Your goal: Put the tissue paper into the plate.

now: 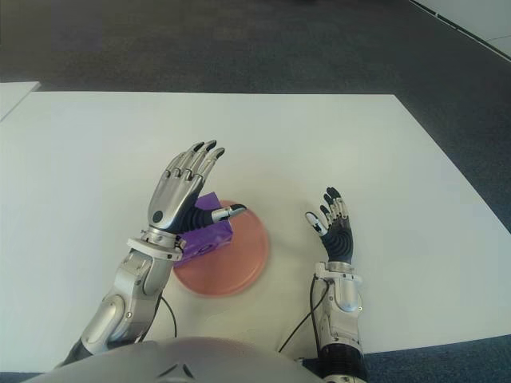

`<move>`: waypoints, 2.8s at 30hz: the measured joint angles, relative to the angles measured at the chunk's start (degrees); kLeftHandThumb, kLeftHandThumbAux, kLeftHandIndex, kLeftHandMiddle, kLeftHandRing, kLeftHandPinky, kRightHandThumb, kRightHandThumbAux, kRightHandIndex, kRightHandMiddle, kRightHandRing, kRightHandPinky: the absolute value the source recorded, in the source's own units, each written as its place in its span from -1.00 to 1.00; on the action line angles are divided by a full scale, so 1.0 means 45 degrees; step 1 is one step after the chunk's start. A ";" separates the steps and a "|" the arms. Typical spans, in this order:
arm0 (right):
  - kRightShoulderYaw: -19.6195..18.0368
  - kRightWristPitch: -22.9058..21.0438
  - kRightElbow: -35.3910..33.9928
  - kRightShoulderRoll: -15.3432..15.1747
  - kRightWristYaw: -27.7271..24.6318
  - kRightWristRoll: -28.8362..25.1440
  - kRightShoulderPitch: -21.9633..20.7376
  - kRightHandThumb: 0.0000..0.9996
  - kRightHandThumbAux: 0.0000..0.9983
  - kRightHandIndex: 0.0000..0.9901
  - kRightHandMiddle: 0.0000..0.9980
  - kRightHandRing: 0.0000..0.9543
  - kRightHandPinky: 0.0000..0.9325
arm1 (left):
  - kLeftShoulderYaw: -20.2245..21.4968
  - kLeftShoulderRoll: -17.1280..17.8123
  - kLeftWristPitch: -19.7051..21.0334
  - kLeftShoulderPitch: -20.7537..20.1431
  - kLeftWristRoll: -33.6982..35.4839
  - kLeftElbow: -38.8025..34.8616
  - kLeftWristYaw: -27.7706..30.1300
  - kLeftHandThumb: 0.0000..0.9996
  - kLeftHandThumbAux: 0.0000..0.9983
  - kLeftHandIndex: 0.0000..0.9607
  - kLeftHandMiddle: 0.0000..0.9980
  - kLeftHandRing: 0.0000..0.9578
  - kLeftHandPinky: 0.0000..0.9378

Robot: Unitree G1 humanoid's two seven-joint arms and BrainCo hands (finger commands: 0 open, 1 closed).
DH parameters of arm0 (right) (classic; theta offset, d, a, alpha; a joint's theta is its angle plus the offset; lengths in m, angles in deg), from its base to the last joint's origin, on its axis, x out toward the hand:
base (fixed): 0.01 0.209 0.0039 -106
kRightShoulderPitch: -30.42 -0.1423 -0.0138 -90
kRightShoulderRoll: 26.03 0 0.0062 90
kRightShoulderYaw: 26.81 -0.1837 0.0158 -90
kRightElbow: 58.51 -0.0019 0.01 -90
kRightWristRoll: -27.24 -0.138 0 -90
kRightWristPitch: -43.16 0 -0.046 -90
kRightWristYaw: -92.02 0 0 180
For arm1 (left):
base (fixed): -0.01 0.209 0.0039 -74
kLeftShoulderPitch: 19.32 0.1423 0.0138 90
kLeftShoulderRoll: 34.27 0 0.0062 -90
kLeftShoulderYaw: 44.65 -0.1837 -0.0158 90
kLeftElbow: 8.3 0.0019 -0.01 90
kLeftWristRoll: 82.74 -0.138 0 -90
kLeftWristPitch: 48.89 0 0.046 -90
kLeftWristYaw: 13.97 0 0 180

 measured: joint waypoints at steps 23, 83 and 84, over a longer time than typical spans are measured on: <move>0.3686 -0.9403 -0.8895 0.1249 0.2279 0.5640 0.2594 -1.00 -0.01 -1.00 -0.79 -0.37 -0.25 | 0.2904 0.0258 -0.0046 0.0260 0.1926 0.1062 -0.1283 -0.65 -0.69 -0.95 -1.00 -1.00 -0.98; 0.3407 -0.8117 -0.7637 0.0986 0.2229 0.4015 0.2433 -0.80 0.05 -0.96 -0.97 -0.76 -0.75 | 0.6977 -0.2798 -0.0520 0.3349 1.7775 0.2445 0.0574 -0.78 0.17 -0.51 -0.48 -0.45 -0.43; 0.3240 -0.7828 -0.7135 0.0927 0.2078 0.3777 0.2241 -0.75 0.06 -0.96 -0.98 -0.85 -0.84 | 0.6978 -0.2793 -0.0531 0.3346 1.7775 0.2445 0.0574 -0.79 0.17 -0.52 -0.49 -0.46 -0.44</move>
